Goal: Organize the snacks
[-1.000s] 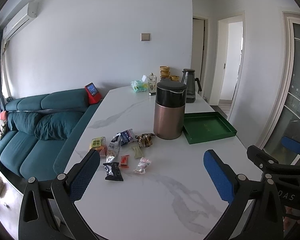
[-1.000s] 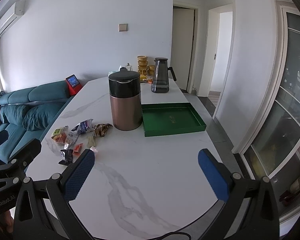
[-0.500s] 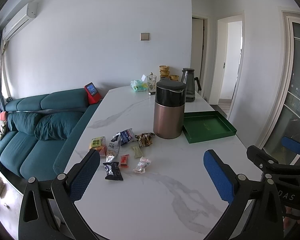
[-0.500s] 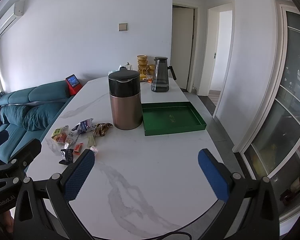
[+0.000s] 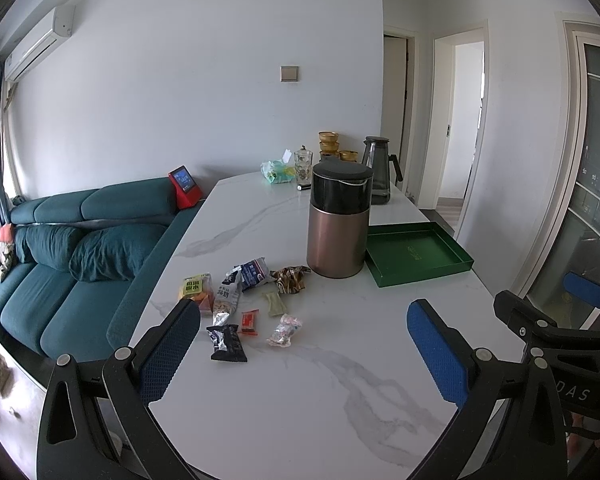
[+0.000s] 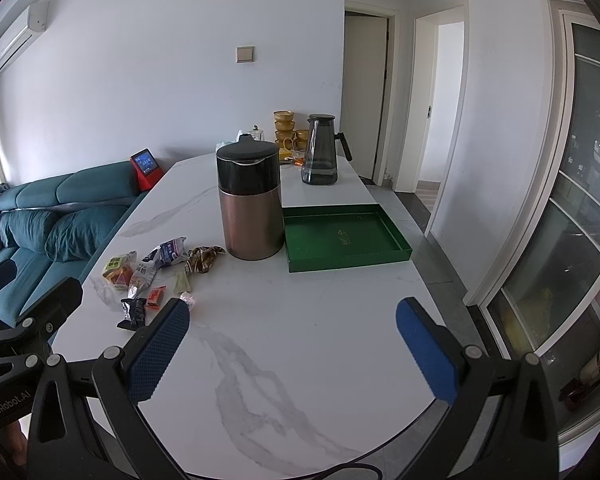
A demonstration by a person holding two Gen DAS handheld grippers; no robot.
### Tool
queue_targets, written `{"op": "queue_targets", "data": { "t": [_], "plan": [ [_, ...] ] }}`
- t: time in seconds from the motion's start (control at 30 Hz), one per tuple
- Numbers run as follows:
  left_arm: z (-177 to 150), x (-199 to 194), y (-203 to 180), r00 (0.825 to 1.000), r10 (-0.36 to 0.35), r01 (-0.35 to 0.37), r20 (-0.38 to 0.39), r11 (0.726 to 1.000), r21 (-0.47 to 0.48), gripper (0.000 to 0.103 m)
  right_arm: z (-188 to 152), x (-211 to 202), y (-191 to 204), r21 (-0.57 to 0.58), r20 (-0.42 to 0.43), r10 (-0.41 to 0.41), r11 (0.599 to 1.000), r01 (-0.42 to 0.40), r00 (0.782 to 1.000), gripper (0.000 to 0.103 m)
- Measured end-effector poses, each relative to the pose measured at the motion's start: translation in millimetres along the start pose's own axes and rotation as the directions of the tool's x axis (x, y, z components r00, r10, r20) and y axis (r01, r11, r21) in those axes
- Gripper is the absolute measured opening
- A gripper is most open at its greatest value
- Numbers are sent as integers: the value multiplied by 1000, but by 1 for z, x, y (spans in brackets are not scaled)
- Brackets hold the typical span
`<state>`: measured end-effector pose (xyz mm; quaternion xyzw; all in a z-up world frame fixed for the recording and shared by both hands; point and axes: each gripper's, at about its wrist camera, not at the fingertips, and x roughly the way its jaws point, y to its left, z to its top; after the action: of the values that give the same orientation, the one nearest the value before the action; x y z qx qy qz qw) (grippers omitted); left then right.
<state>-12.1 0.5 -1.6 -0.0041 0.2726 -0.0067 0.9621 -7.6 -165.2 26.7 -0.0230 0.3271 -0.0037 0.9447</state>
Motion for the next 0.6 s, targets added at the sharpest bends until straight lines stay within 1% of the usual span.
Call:
{"op": "queue_targets", "data": {
  "t": [0.47,0.6],
  "plan": [
    [-2,5,-1,1000,-9,9,-5,1000,1,102,-1,1,-8,-3,-4,-9,1000,9,1000,103],
    [-2,10,-2,1000,-16,16,-18,1000,1,102,-1,1,-8,-2,-5,-9,1000,9,1000,103]
  ]
}}
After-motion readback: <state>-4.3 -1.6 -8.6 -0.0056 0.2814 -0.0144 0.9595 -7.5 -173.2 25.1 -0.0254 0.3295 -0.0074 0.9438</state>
